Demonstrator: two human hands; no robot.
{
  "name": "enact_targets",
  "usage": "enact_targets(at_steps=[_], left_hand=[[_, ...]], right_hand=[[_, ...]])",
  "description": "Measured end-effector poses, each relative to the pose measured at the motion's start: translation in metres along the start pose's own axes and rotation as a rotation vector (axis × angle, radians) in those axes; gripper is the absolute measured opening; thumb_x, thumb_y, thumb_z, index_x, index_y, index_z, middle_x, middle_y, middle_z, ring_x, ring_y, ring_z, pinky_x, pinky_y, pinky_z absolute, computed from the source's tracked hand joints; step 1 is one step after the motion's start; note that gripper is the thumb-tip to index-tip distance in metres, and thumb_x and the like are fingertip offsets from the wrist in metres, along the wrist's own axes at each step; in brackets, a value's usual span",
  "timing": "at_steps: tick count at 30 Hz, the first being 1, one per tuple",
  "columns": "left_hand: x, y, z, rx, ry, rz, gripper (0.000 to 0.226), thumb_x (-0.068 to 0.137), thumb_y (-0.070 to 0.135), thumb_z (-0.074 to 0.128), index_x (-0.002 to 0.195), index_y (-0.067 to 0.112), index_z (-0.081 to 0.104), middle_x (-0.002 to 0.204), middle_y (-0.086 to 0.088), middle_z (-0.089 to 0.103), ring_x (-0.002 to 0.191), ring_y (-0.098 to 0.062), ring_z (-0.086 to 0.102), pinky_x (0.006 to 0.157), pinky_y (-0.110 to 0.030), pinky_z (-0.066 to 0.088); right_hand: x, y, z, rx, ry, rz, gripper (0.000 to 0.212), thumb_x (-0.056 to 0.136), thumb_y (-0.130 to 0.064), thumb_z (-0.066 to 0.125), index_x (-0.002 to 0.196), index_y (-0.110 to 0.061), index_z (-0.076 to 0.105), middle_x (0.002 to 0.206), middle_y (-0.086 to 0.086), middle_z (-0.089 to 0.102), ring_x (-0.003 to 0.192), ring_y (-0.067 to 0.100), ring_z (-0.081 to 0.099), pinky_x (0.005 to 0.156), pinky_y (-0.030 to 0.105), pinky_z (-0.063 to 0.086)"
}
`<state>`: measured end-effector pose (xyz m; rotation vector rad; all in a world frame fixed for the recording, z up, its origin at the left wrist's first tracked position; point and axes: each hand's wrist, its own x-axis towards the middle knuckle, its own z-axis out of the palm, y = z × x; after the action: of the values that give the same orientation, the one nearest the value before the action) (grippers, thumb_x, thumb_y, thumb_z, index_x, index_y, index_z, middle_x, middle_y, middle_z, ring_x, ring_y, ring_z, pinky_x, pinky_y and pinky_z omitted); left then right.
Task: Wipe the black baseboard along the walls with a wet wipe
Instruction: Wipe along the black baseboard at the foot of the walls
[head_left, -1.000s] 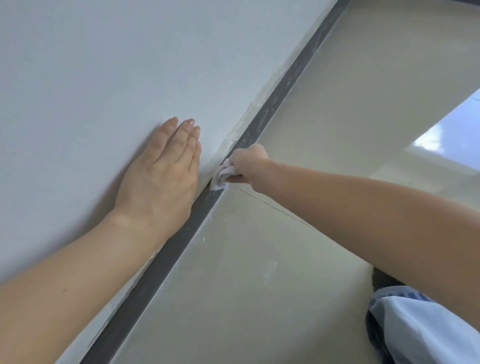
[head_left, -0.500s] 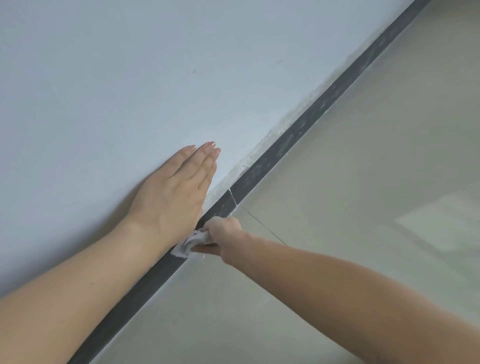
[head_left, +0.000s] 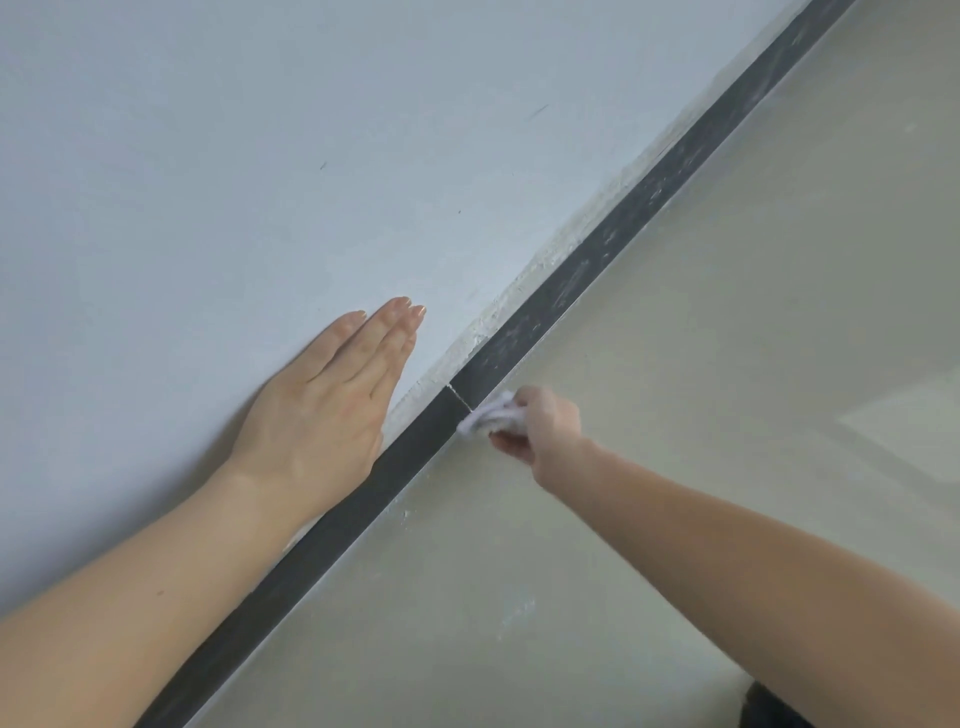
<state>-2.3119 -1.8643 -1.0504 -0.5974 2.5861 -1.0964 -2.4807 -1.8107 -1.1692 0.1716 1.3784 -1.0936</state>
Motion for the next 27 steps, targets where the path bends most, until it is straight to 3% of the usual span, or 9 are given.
enact_targets(at_steps=[5, 9, 11, 14, 15, 17, 21, 24, 27], left_hand=[[0.001, 0.0, -0.006, 0.028, -0.032, 0.021, 0.068, 0.084, 0.022, 0.024, 0.148, -0.002, 0.019, 0.158, -0.013, 0.01, 0.145, -0.024, 0.004, 0.118, -0.039, -0.004], [0.001, -0.001, -0.011, 0.066, -0.038, 0.027, 0.069, 0.084, 0.024, 0.019, 0.149, -0.001, 0.015, 0.158, -0.013, 0.005, 0.145, -0.025, -0.001, 0.118, -0.04, -0.006], [0.002, -0.001, -0.01, 0.057, -0.044, 0.014, 0.068, 0.084, 0.022, 0.022, 0.148, -0.002, 0.018, 0.158, -0.013, 0.008, 0.146, -0.025, 0.002, 0.118, -0.039, -0.003], [0.004, 0.002, -0.006, 0.047, -0.03, 0.014, 0.066, 0.085, 0.018, 0.021, 0.148, -0.002, 0.02, 0.158, -0.013, 0.009, 0.147, -0.026, 0.005, 0.119, -0.039, -0.002], [0.006, 0.003, -0.005, 0.039, -0.027, 0.019, 0.066, 0.085, 0.018, 0.019, 0.148, -0.002, 0.019, 0.158, -0.013, 0.008, 0.147, -0.026, 0.005, 0.119, -0.038, -0.003], [0.011, 0.003, -0.004, 0.036, -0.02, 0.03, 0.067, 0.085, 0.019, 0.018, 0.148, -0.001, 0.016, 0.158, -0.013, 0.005, 0.147, -0.025, 0.002, 0.119, -0.039, -0.004], [0.019, 0.002, -0.004, 0.06, -0.017, 0.042, 0.066, 0.086, 0.019, 0.01, 0.149, -0.001, 0.012, 0.158, -0.014, 0.0, 0.146, -0.026, -0.003, 0.119, -0.04, -0.008], [0.028, 0.001, -0.005, 0.04, -0.015, 0.031, 0.066, 0.085, 0.019, 0.012, 0.148, -0.001, 0.014, 0.158, -0.014, 0.002, 0.146, -0.026, -0.001, 0.119, -0.039, -0.007], [0.041, 0.001, -0.01, -0.003, 0.008, 0.032, 0.066, 0.086, 0.019, 0.021, 0.148, 0.0, 0.007, 0.158, -0.013, -0.004, 0.147, -0.026, -0.005, 0.118, -0.038, -0.009]], right_hand=[[-0.019, 0.062, 0.042, -0.283, -0.297, 0.225, 0.016, 0.09, 0.0, 0.051, 0.08, -0.012, 0.049, 0.097, 0.012, 0.059, 0.06, 0.014, 0.062, 0.064, 0.025, 0.059], [-0.016, 0.055, 0.059, 0.04, -0.192, 0.322, 0.012, 0.094, -0.001, 0.044, 0.084, -0.007, 0.048, 0.077, 0.007, 0.062, 0.051, 0.019, 0.061, 0.058, 0.026, 0.055], [-0.005, 0.031, 0.053, -0.062, -0.044, 0.28, 0.015, 0.097, -0.013, 0.047, 0.082, -0.011, 0.045, 0.075, 0.001, 0.052, 0.055, 0.013, 0.054, 0.053, 0.02, 0.05], [-0.01, 0.001, 0.035, -0.784, 0.124, -0.139, 0.045, 0.097, -0.032, 0.05, 0.063, -0.023, 0.023, 0.076, -0.005, 0.036, 0.076, 0.011, 0.046, 0.052, 0.019, 0.029], [-0.004, -0.01, 0.026, -0.857, 0.131, -0.219, 0.047, 0.097, -0.032, 0.051, 0.063, -0.022, 0.021, 0.075, -0.004, 0.035, 0.076, 0.012, 0.046, 0.051, 0.019, 0.027], [0.006, -0.03, 0.013, -0.76, 0.208, -0.264, 0.048, 0.096, -0.03, 0.052, 0.063, -0.02, 0.019, 0.069, -0.004, 0.031, 0.068, 0.014, 0.048, 0.048, 0.019, 0.027], [0.02, -0.063, -0.008, 0.414, 0.048, -0.145, 0.029, 0.094, -0.007, 0.045, 0.072, -0.02, 0.034, 0.076, -0.001, 0.042, 0.053, 0.009, 0.061, 0.065, 0.026, 0.055], [0.021, -0.061, -0.015, 0.3, 0.139, -0.174, 0.019, 0.09, -0.005, 0.047, 0.074, -0.015, 0.044, 0.075, 0.002, 0.048, 0.059, 0.016, 0.052, 0.063, 0.028, 0.052], [0.011, -0.04, -0.001, 0.052, 0.153, -0.001, 0.006, 0.084, -0.008, 0.049, 0.079, -0.011, 0.05, 0.066, 0.005, 0.05, 0.052, 0.019, 0.046, 0.051, 0.025, 0.04]])
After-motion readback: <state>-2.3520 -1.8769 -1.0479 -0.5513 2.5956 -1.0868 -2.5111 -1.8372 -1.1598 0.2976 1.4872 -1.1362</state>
